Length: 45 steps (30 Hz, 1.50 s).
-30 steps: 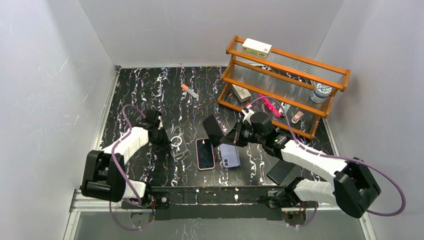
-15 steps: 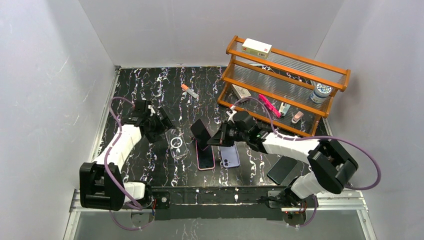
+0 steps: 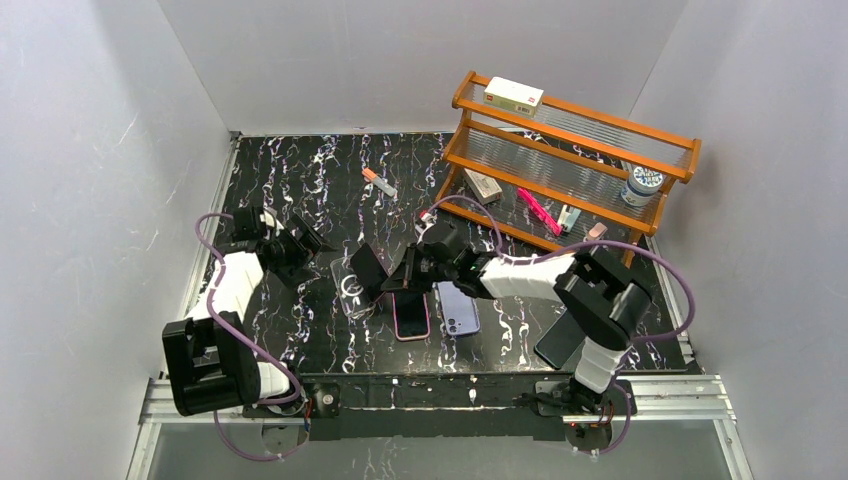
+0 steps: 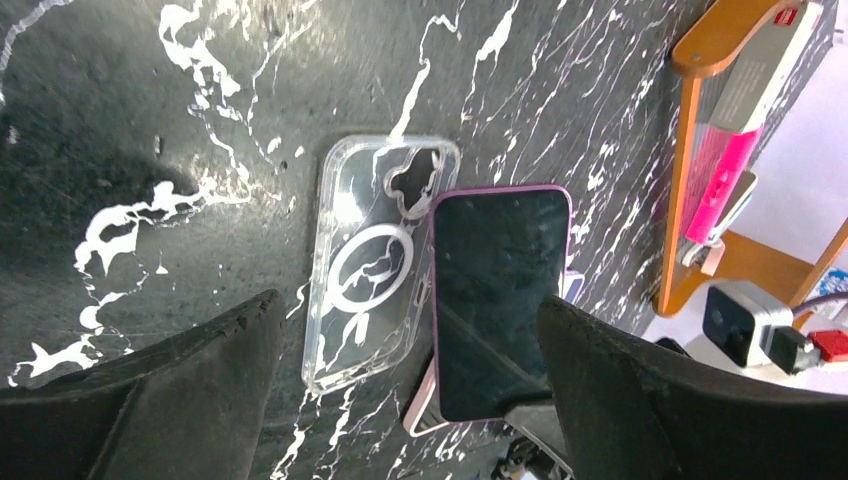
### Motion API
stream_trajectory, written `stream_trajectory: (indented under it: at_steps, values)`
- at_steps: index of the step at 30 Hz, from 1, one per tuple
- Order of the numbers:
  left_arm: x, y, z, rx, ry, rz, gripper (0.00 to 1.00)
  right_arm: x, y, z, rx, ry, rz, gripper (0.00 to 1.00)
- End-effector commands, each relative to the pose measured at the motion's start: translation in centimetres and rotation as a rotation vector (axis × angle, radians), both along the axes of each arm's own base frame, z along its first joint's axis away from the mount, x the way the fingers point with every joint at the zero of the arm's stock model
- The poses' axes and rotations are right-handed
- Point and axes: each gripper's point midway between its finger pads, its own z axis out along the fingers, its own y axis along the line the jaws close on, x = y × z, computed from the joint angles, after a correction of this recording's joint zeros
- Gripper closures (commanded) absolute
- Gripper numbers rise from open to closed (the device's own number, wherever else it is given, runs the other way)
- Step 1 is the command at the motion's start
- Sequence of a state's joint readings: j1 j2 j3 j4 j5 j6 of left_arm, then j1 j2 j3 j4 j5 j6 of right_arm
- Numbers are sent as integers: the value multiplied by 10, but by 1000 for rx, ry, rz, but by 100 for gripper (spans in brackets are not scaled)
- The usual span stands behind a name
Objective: Put the phone into the phone case
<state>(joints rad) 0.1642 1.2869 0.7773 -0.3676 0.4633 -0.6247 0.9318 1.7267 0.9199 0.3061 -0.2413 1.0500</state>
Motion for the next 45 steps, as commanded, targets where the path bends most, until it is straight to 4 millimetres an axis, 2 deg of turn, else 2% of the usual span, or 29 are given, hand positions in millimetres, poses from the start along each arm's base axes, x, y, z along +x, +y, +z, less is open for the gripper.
stream_trajectory:
  at_steps: [1, 6, 12, 17, 23, 28, 33, 38, 40, 45]
  values:
    - [-12, -14, -6, -98, 3, -40, 11, 12, 37, 37, 118, -80, -10, 99]
    - [-15, -21, -18, -152, 16, -29, 22, 13, 49, 19, 120, -25, -25, 99]
    - [-22, -21, -31, -149, 44, -41, 29, 13, 57, 4, 104, -6, -28, 99]
    - [-27, -23, -43, -158, 75, -36, 36, 9, 56, -8, 89, 11, -19, 89]
    - [-29, -25, -52, -174, 94, -38, 39, 3, 55, -21, 61, 34, -3, 80]
    - [-27, -23, -54, -162, 92, -41, 42, -4, 54, -27, 50, 28, 49, 94]
    - [-22, -20, -55, -149, 88, -41, 45, -16, 58, -36, 66, 54, 122, 97]
    - [-20, -19, -57, -142, 91, -47, 46, -18, 56, -46, 50, 64, 129, 97]
    - [-21, -19, -59, -143, 96, -48, 47, -16, 56, -48, 48, 63, 125, 96]
    - [-20, -20, -57, -145, 88, -49, 51, -14, 56, -45, 26, 55, 121, 79]
